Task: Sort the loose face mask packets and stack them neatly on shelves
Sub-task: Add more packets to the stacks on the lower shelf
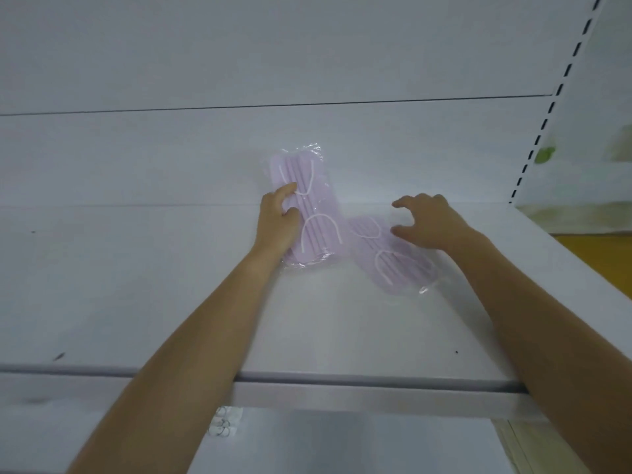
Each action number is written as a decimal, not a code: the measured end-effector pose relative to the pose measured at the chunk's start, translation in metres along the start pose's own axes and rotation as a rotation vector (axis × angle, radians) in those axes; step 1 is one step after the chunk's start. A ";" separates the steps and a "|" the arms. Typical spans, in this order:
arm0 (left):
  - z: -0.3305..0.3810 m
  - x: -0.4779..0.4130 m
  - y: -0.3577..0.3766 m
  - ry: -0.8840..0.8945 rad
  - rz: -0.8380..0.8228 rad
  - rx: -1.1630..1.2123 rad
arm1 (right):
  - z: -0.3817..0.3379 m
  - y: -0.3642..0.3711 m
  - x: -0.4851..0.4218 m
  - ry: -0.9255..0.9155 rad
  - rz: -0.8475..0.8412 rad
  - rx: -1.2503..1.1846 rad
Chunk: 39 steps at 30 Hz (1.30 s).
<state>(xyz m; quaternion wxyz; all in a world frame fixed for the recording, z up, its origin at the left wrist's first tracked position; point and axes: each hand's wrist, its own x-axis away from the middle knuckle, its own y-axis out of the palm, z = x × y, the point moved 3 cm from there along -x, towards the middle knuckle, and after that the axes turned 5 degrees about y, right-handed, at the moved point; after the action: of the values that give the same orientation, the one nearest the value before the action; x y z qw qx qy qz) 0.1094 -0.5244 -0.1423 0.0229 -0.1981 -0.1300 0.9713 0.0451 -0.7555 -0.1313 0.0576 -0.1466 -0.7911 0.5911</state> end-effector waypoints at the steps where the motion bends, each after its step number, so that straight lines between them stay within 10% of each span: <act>1: -0.001 0.000 0.001 -0.014 -0.002 -0.004 | 0.001 0.003 0.001 0.010 -0.061 0.063; 11: 0.003 0.008 -0.011 0.005 0.076 -0.042 | -0.011 0.015 0.007 -0.019 -0.160 -0.195; 15: 0.010 0.015 -0.017 -0.002 0.148 -0.036 | -0.020 0.008 0.017 -0.048 0.094 -0.359; 22: 0.032 0.032 -0.050 -0.001 0.112 -0.009 | -0.055 -0.052 0.051 -0.072 0.291 -1.311; 30: 0.053 0.120 -0.159 0.085 0.078 0.239 | -0.214 -0.006 0.128 -0.264 0.292 -0.943; 39: -0.027 0.238 -0.384 -0.035 0.265 0.278 | -0.396 0.114 0.265 -0.360 -0.146 -1.103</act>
<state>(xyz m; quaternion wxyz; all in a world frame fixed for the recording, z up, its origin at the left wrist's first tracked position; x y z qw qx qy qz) -0.1014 -0.1246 -0.1556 -0.0802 -0.1915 0.0324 0.9777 -0.0831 -0.2828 -0.1452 -0.1222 0.0026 -0.9873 0.1018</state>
